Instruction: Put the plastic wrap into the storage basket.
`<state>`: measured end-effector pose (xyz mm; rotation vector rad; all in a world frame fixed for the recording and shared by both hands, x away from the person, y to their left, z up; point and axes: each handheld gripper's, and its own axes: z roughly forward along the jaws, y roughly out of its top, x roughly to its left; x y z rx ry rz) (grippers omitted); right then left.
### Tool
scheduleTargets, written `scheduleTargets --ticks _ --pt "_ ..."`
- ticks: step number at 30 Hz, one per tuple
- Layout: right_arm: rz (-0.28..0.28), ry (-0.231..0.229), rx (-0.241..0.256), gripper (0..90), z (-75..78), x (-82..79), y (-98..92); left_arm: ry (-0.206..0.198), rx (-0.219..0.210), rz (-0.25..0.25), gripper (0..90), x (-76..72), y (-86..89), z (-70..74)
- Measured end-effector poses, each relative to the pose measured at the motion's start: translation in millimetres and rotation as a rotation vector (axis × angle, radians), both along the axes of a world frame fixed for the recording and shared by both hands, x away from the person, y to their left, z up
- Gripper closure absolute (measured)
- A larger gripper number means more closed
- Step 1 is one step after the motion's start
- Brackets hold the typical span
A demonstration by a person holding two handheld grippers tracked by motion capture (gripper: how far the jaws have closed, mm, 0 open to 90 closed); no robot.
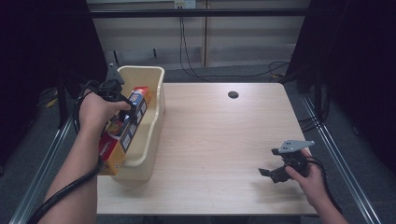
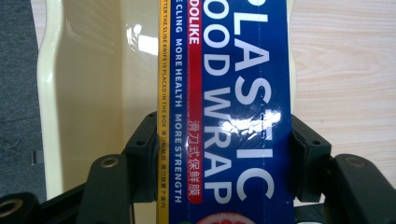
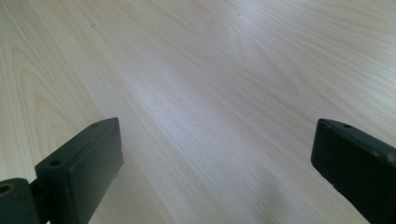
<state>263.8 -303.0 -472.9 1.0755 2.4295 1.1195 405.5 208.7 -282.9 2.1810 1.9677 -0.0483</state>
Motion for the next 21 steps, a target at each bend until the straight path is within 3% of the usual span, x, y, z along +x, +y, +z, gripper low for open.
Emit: scheduleTargets --ticks 21 --pt "0.004 -0.002 -0.008 2.1 -1.5 0.9 0.8 0.03 -0.022 0.022 40.5 -1.4 9.6 -16.0"
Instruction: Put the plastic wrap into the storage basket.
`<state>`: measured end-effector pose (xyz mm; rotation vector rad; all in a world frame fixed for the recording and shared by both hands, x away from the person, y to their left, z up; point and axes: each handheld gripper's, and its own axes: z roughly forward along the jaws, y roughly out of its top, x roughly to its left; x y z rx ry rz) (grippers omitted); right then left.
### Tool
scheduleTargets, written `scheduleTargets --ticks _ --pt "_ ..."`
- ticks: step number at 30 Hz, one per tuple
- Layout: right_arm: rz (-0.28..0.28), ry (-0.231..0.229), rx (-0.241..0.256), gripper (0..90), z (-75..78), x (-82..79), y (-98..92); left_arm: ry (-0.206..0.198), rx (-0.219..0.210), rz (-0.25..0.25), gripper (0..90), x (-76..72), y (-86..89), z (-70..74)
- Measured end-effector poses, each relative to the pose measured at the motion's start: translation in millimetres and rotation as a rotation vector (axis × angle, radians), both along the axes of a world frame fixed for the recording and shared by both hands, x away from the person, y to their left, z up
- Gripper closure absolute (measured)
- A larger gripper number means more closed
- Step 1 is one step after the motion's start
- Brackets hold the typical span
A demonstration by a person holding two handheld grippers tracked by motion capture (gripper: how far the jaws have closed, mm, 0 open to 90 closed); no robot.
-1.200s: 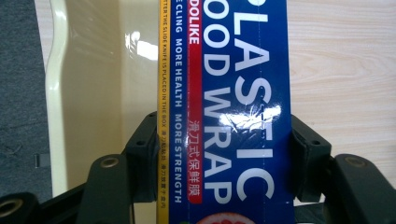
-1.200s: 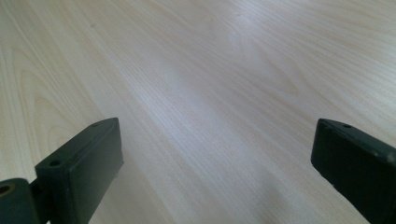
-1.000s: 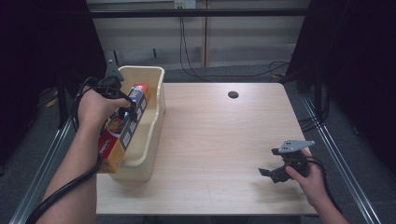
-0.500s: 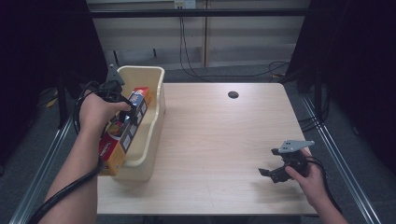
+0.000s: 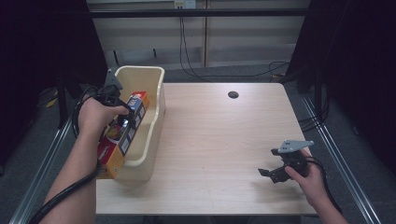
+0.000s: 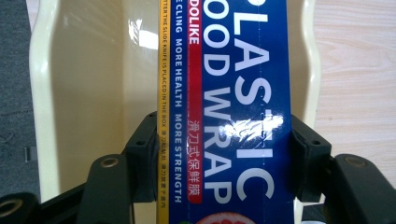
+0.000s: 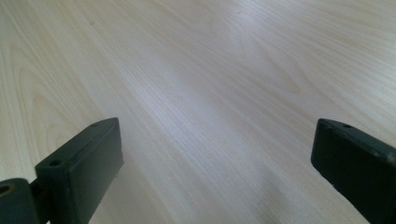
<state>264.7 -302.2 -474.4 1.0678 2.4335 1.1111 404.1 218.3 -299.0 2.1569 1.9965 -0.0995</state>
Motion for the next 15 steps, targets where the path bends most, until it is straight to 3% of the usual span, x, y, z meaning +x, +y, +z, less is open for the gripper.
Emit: scheduleTargets --ticks 15 --pt "0.0 0.004 0.002 2.1 -0.4 0.0 0.1 0.012 0.004 -0.007 40.5 1.6 -0.8 -9.9"
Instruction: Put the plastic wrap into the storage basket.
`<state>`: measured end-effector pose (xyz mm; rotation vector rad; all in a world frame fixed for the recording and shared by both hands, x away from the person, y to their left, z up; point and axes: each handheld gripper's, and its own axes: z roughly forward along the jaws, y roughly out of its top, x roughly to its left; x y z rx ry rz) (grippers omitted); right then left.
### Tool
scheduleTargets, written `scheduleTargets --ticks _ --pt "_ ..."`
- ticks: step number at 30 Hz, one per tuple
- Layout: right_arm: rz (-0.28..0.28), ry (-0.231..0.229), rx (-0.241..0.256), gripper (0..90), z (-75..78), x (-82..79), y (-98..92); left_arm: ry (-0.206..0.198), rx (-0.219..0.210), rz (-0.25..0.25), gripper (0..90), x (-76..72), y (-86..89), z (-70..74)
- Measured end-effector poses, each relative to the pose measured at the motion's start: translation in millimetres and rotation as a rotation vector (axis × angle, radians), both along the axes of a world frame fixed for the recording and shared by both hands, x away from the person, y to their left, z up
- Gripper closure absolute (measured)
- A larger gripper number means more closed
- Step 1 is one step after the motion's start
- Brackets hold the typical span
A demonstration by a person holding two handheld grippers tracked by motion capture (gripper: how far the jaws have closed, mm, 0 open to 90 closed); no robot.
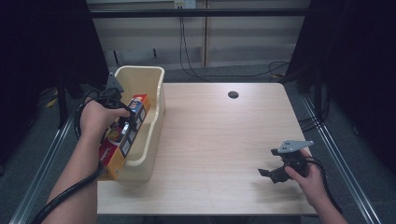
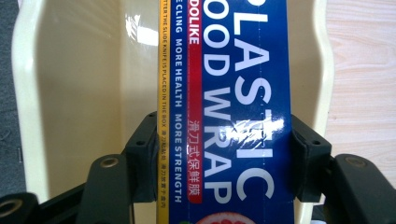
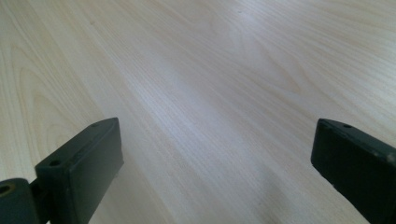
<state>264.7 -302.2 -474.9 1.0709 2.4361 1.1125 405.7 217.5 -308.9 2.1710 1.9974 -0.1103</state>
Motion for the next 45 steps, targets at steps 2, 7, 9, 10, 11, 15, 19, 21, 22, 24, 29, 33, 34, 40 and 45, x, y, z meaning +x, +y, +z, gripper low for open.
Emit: scheduleTargets --ticks 2,7,9,10,11,15,19,21,22,24,29,33,34,40,45 --pt "0.0 0.0 0.0 2.1 -0.1 -0.1 0.0 0.002 0.001 0.001 40.5 0.4 -0.7 -1.7" --pt "-0.003 -0.004 0.0 2.1 -0.2 0.1 -0.3 0.016 -0.003 -0.001 40.4 1.4 -1.7 -6.0" --pt "0.0 -0.002 0.0 2.1 -0.2 0.0 -0.2 0.018 -0.009 0.003 40.4 1.6 -2.1 -7.7" --pt "-0.001 -0.002 0.0 2.1 -0.3 -0.1 -0.1 0.014 -0.001 0.005 40.4 1.9 -2.0 -8.8" --pt "-0.001 -0.001 0.0 2.1 -0.3 -0.2 0.0 0.017 -0.003 0.01 40.4 2.1 -2.3 -9.5" --pt "0.002 -0.003 0.0 2.1 -0.3 -0.1 -0.1 0.028 -0.002 0.0 40.3 3.3 -3.1 -11.2" --pt "-0.002 0.002 0.0 2.1 -0.1 -0.3 0.2 0.029 0.008 0.003 40.3 4.6 -5.2 -13.5" --pt "-0.001 0.004 -0.001 2.1 -0.3 -0.3 0.4 0.023 0.013 0.007 40.3 4.9 -6.6 -15.5" --pt "-0.002 0.003 -0.002 2.1 -0.2 -0.3 0.4 0.031 0.011 -0.002 40.3 5.7 -5.7 -15.8" --pt "-0.003 0.005 -0.002 2.1 -0.2 -0.4 0.5 0.041 0.001 0.012 40.2 5.9 -7.0 -17.5" --pt "-0.004 0.007 -0.002 2.1 -0.3 -0.2 0.5 0.051 0.005 0.0 40.2 7.2 -7.6 -20.5" --pt "-0.004 0.007 -0.002 2.1 -0.3 -0.2 0.6 0.054 0.011 0.012 40.2 8.4 -9.0 -24.0" --pt "-0.001 0.007 -0.003 2.1 -0.2 -0.1 0.5 0.069 0.003 -0.004 40.2 9.2 -8.0 -24.4" --pt "0.0 0.001 -0.007 2.1 -0.9 0.1 0.7 0.075 0.002 0.002 40.1 10.9 -9.9 -28.1" --pt "0.002 0.001 -0.009 2.1 -1.0 0.1 0.8 0.077 0.002 -0.001 40.1 12.0 -9.8 -30.0"
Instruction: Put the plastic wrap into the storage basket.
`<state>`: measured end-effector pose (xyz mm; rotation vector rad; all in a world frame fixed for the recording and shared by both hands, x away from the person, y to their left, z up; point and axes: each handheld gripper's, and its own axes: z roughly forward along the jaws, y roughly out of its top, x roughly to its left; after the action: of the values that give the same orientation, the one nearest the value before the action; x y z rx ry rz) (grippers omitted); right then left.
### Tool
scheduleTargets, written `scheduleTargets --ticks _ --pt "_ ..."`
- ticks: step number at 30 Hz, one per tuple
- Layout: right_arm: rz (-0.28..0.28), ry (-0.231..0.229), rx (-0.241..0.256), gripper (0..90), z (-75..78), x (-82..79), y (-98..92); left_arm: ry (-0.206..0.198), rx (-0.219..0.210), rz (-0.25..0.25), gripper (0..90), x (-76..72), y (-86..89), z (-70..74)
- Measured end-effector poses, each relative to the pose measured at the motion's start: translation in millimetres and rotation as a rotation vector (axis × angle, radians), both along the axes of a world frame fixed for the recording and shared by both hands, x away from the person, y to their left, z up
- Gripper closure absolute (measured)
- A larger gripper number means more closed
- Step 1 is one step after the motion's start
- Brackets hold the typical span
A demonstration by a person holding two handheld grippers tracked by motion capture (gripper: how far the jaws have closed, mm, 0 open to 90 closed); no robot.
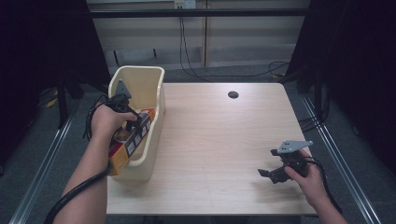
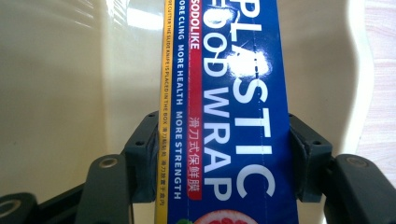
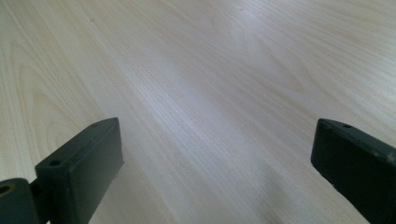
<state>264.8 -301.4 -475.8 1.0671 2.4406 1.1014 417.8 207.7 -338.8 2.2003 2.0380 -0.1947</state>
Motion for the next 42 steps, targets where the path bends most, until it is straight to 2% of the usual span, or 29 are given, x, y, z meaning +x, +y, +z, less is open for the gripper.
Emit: scheduleTargets --ticks 9,10,12,13,18,23,28,30,31,37,41,42 --pt "0.001 0.001 0.002 2.1 0.1 -0.1 -0.2 0.004 0.0 -0.007 40.0 1.0 -0.6 -2.2" --pt "-0.001 0.0 0.001 2.1 0.1 -0.1 -0.2 -0.01 0.01 -0.002 40.0 0.8 -1.1 -3.3" --pt "0.0 0.001 0.001 2.1 0.1 -0.1 -0.2 0.004 -0.006 0.005 40.0 1.2 -1.3 -4.0" --pt "0.0 0.0 0.001 2.1 -0.1 0.0 -0.1 0.006 0.003 -0.01 40.0 1.6 -0.4 -4.0" --pt "0.002 0.003 0.001 2.1 -0.2 0.0 0.0 0.003 -0.003 0.003 40.0 1.5 -1.9 -6.3" --pt "-0.001 0.001 0.001 2.1 -0.1 -0.3 0.1 0.014 -0.006 -0.008 39.9 2.5 -0.2 -7.1" --pt "0.0 0.001 0.001 2.1 -0.1 -0.2 0.1 0.015 0.0 0.012 39.7 2.7 -1.7 -8.2" --pt "0.001 0.001 0.001 2.1 -0.2 -0.1 0.1 0.007 0.018 0.016 39.7 2.9 -2.1 -9.1" --pt "0.0 0.002 0.002 2.1 -0.1 -0.3 0.2 0.021 0.012 0.01 39.7 3.3 -1.9 -8.5" --pt "0.001 0.0 0.001 2.1 0.0 -0.2 -0.2 -0.004 0.019 0.015 39.3 3.0 -2.1 -6.9" --pt "0.004 -0.002 0.003 2.1 -0.1 -0.1 0.2 -0.005 -0.016 0.03 36.5 2.7 -2.2 -5.5" --pt "0.003 -0.002 0.005 2.1 0.0 -0.1 0.2 -0.019 -0.027 0.038 35.6 2.9 -2.7 -3.9"
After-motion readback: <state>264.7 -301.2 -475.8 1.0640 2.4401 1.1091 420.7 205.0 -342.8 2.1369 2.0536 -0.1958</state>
